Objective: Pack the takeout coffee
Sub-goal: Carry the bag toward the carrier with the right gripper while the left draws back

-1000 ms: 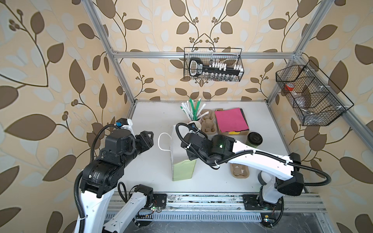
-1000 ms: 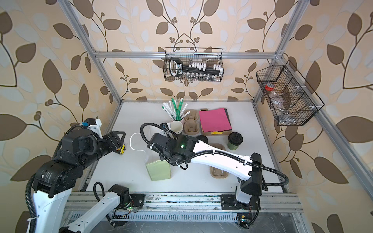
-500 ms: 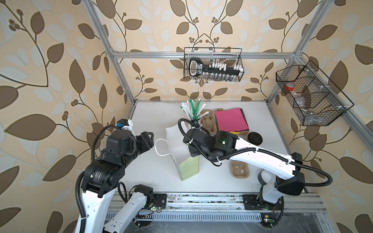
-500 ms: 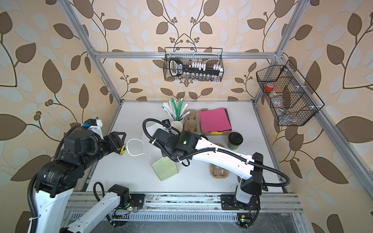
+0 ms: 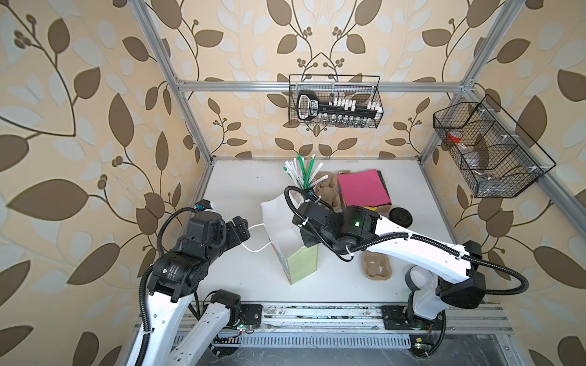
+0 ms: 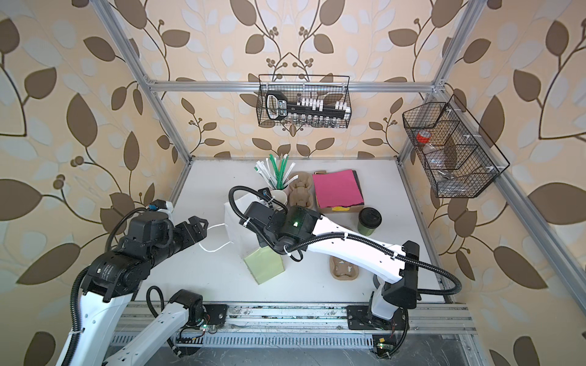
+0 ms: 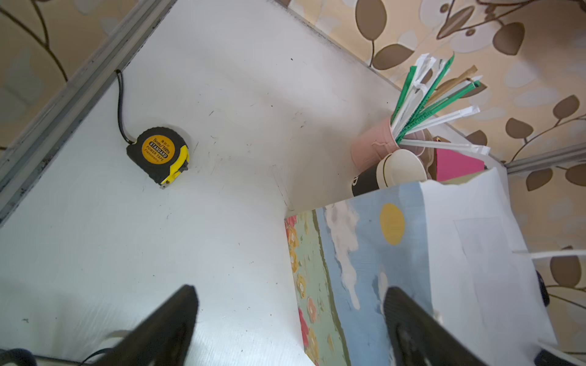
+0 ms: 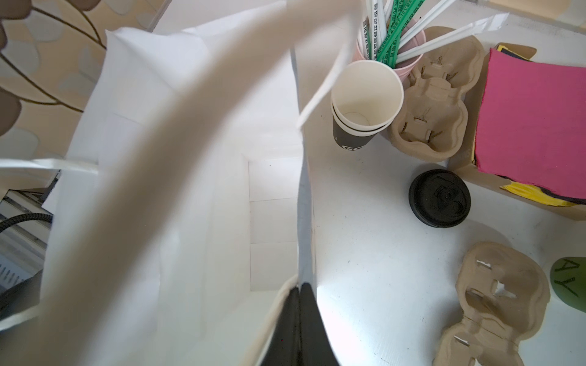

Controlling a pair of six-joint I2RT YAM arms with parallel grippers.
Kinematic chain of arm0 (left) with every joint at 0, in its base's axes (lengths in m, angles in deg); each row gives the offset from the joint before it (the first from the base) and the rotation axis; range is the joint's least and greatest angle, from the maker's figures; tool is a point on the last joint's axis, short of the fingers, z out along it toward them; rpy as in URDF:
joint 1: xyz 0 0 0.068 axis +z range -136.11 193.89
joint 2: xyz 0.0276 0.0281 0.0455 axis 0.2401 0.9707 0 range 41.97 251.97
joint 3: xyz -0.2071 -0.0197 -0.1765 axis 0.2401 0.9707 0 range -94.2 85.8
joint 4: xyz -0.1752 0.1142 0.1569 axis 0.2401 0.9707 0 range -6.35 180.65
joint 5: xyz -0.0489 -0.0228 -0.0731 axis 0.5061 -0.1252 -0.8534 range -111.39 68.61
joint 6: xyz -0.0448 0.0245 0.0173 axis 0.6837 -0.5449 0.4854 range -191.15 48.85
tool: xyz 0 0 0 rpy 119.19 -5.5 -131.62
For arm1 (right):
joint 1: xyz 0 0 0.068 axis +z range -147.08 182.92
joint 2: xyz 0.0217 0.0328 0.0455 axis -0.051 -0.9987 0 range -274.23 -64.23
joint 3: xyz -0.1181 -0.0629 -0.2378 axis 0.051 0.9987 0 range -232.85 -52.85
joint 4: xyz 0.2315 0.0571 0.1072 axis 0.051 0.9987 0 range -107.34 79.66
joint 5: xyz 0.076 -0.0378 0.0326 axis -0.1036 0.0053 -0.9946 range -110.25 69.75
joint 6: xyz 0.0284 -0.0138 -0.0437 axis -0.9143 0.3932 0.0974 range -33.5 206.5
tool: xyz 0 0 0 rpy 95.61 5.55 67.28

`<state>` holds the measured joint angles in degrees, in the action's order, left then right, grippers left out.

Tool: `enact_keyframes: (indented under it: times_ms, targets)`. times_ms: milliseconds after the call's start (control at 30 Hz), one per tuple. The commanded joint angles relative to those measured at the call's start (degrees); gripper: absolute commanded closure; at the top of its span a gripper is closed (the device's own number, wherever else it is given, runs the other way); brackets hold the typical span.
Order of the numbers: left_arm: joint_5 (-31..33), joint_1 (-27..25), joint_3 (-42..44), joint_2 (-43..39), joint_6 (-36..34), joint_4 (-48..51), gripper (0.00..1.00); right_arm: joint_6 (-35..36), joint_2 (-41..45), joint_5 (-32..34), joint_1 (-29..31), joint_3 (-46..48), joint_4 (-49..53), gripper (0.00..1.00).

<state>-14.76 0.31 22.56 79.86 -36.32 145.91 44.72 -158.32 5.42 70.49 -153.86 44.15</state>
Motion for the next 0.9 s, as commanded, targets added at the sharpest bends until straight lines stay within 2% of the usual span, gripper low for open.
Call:
enact_keyframes:
  times_ms: [0, 367, 633, 867]
  targets:
    - [3.47, -0.57, 0.66, -3.05, 0.93, 0.06, 0.01, -1.03, 3.35, 1.38, -0.25, 1.99, 1.39, 1.0]
    - [2.11, -0.65, 0.28, -7.08, 2.07, 1.75, 0.01, -6.63, 15.32, 4.29, -0.34, 13.3, 1.05, 1.0]
    - [-0.18, -0.59, 4.29, 1.17, -0.52, 0.31, 0.01, -12.78, 25.13, 6.99, -0.26, 22.26, -1.12, 1.0]
    - [-0.05, -0.63, 6.65, 2.22, -1.3, -3.65, 0.01, -11.06, 27.86, 4.92, -4.64, 26.29, -2.73, 1.0]
